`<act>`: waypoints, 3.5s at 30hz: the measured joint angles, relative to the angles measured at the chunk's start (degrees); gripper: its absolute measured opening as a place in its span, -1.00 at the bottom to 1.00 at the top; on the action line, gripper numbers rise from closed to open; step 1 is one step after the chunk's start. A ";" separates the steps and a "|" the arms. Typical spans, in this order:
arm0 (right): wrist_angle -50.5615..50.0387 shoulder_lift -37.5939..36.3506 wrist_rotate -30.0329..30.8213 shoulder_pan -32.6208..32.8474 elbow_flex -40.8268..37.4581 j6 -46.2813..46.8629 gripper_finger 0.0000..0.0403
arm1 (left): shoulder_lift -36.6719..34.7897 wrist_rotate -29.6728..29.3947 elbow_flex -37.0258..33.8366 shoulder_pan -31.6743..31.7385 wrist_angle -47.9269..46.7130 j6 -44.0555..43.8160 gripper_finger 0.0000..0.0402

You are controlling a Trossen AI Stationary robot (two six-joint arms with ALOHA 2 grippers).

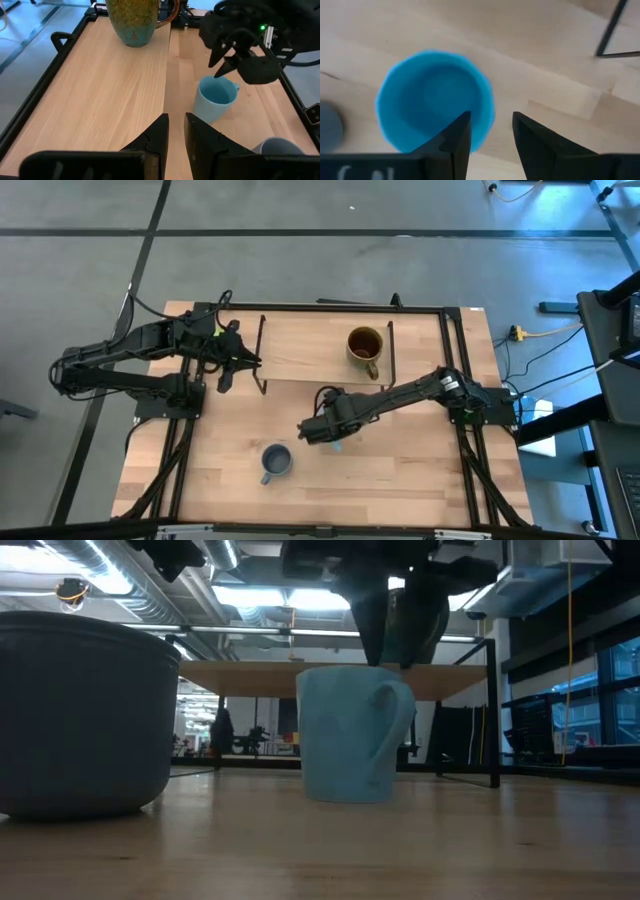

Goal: Stack small to large cups/mugs on shelf
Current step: Put the blue mug on the shelf

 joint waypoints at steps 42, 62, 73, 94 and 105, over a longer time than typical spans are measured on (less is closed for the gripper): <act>8.48 0.06 -6.04 -1.66 -7.27 -3.49 -0.60 | -0.01 -2.01 0.00 0.00 -1.38 1.01 -0.73; 6.95 -0.61 -5.13 -2.60 -4.46 -5.17 -0.89 | 0.00 -1.99 0.00 0.00 -1.33 1.03 -0.73; -0.36 -0.88 -0.90 -2.60 12.01 -9.15 -0.89 | 0.00 -1.30 -6.47 0.00 3.68 -1.17 -0.73; -2.34 -3.88 6.52 -11.13 15.17 -28.28 -0.88 | 0.00 -0.59 -9.09 -0.02 8.86 -6.99 -0.73; -1.71 -5.73 6.66 -11.05 15.25 -29.77 -0.89 | -0.02 -1.41 -9.09 0.00 7.58 -7.93 -0.73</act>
